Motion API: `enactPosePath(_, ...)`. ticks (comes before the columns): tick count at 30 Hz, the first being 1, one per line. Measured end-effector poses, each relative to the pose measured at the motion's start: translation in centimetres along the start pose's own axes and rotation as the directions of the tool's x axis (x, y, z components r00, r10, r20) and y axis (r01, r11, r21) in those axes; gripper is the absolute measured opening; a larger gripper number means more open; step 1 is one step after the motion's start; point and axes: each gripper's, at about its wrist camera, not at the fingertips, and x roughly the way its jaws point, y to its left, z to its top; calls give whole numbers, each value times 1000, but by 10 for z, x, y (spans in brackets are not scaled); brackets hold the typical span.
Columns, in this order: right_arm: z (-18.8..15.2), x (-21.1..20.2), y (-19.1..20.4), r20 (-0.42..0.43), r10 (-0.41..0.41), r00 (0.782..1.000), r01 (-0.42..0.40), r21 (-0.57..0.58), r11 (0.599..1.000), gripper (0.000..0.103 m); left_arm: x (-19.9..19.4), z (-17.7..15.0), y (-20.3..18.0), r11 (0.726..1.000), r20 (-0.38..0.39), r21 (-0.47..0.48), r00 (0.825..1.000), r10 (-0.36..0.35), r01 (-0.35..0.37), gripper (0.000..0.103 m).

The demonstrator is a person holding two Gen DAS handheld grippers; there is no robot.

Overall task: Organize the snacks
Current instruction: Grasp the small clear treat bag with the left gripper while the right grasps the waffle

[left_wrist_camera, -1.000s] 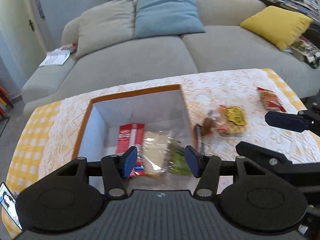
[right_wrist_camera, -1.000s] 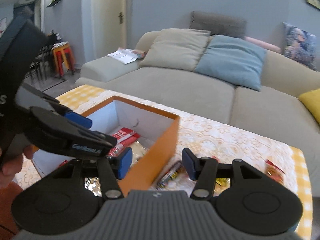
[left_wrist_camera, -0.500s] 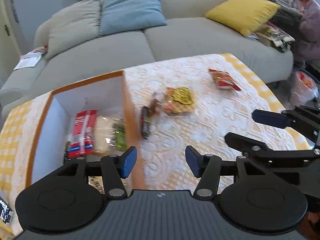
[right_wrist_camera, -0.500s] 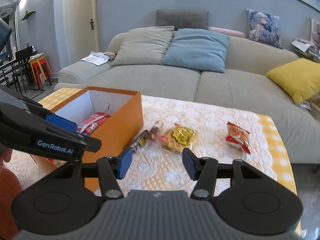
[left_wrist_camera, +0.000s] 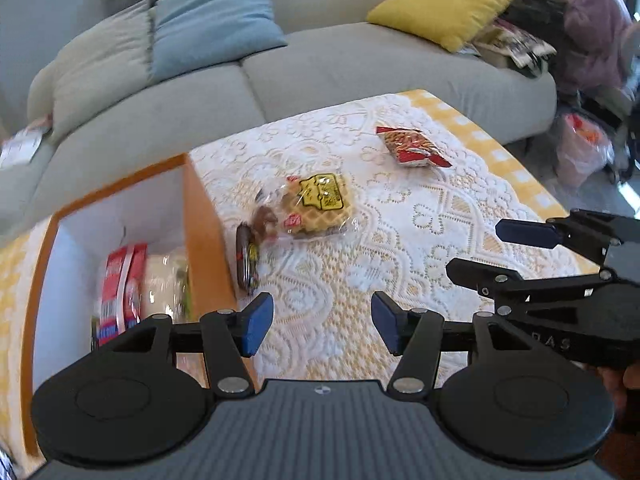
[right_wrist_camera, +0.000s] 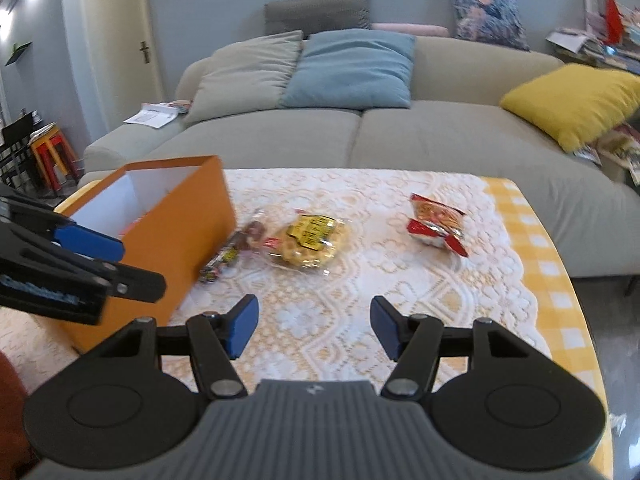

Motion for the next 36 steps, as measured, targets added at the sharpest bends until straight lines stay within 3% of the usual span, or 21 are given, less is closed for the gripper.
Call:
enactPosePath(4, 1, 17, -9, -12, 14, 1000, -14, 30, 999, 61, 22, 13, 1, 996, -8, 90, 1000, 12, -11, 67)
enactPosePath(11, 5, 52, -14, -2, 4, 1000, -4, -4, 1000, 61, 67, 44, 29, 1000, -44, 6, 999, 20, -20, 67)
enactPosePath(18, 12, 89, -16, 25, 42, 999, -41, -45, 998, 61, 111, 71, 26, 996, -88, 72, 995, 56, -50, 67)
enactPosePath(26, 22, 128, -12, 14, 99, 995, -98, -63, 993, 61, 151, 86, 28, 992, -190, 95, 976, 105, -88, 65)
enactPosePath(32, 27, 151, -23, -9, 128, 992, -128, 8, 992, 61, 172, 87, 28, 987, -243, 118, 960, 137, -111, 55)
enactPosePath(36, 29, 159, -25, -21, 148, 989, -148, 13, 989, 61, 176, 86, 29, 988, -246, 115, 961, 129, -104, 48)
